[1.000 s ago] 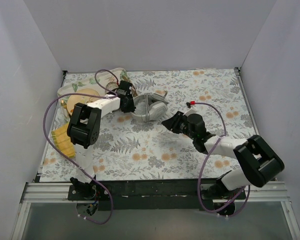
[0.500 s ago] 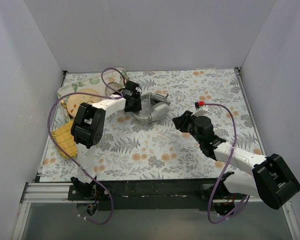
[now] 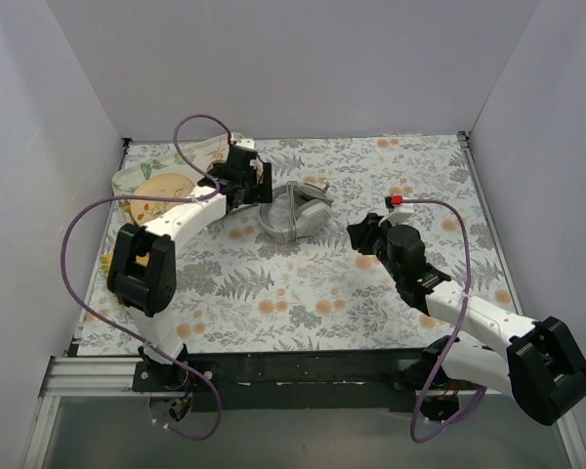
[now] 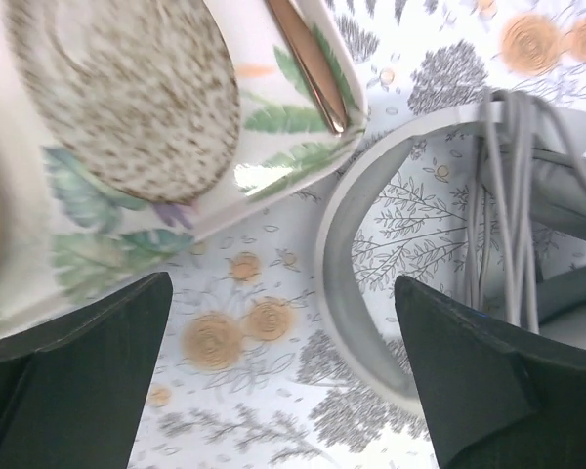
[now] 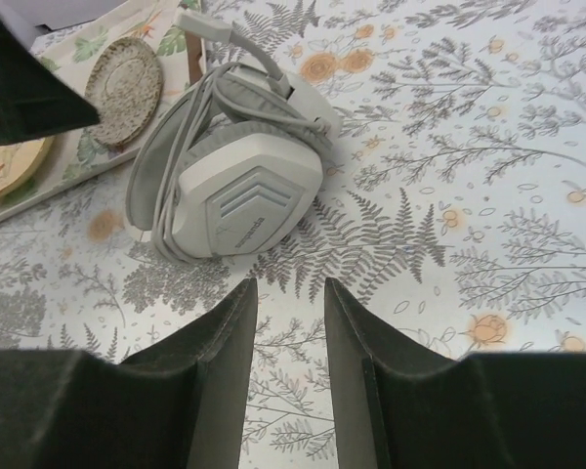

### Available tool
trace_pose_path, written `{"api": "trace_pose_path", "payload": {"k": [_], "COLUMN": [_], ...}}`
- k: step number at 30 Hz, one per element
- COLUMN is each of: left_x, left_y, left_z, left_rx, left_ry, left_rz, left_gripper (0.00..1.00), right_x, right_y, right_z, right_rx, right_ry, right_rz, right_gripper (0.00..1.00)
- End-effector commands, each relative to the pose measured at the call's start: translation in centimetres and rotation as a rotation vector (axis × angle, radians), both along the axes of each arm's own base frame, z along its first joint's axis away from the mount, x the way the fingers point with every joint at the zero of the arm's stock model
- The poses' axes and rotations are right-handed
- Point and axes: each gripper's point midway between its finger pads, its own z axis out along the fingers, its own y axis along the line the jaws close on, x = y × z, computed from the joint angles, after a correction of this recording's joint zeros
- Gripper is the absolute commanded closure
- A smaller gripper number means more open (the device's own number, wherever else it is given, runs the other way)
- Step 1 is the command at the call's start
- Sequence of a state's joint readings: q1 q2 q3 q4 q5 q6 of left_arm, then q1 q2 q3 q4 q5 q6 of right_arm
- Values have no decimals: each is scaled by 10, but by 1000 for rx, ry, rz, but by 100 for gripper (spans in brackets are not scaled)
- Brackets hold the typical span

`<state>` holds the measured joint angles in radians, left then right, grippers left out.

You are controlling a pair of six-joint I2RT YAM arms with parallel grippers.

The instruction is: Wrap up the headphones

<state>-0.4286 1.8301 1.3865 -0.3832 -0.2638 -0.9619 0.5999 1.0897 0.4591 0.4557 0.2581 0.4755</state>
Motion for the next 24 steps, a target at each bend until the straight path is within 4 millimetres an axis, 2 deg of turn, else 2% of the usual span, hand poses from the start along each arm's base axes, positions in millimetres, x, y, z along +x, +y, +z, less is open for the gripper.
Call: {"api": "trace_pose_path", "payload": {"k": [1,2,3,6,7,8,9,10,11,13,14,16,17,18,20,21,24], "left_x": [-15,-22,-32,-65,-80,-94,-104,-119,-132,-153,-162,-175,-184,-190,-200,-205,-212], "left_y": [29,34,39,52,60,68,75,82,89,101,104,113,113,121,127,131,139], "left_z": [82,91,111,108,127,112,113,124,109,113,101,94,99,87,89,74,64], "left_rx": [123,172,177,252,255,276,289,282,290,277,277,252,216,217,226,231,226], "left_ry": [-195,-212,-252,-235,-280,-251,-260,-295,-270,-299,-278,-270,-303,-285,-341,-324,-354], "left_rz": [-74,-127,-144,-250,-254,-265,-272,-265,-266,-246,-250,-244,-268,-255,-255,-254,-234], "left_gripper": [2,2,2,2,2,2,2,2,2,2,2,2,2,2,2,2,2], "right_x": [15,15,15,16,16,16,15,14,11,9,4,0,-4,-6,-12,-14,-20], "right_y": [-20,-22,-28,-38,-42,-46,-49,-52,-56,-62,-66,-70,-73,-75,-78,-82,-94], "right_z": [34,35,35,35,35,37,35,35,33,33,31,31,30,28,27,20,11], "right_rx": [-65,-76,-108,-164,-194,-206,-225,-244,-253,-261,-261,-260,-259,-263,-259,-266,-256], "right_ry": [-102,-109,-114,-116,-121,-128,-129,-139,-141,-151,-156,-165,-171,-169,-172,-160,-119], "right_rz": [-53,-56,-62,-80,-87,-94,-101,-104,-109,-130,-136,-149,-149,-153,-155,-161,-219], "right_gripper": [58,58,58,58,58,54,51,47,41,34,31,25,24,22,20,19,18]}}
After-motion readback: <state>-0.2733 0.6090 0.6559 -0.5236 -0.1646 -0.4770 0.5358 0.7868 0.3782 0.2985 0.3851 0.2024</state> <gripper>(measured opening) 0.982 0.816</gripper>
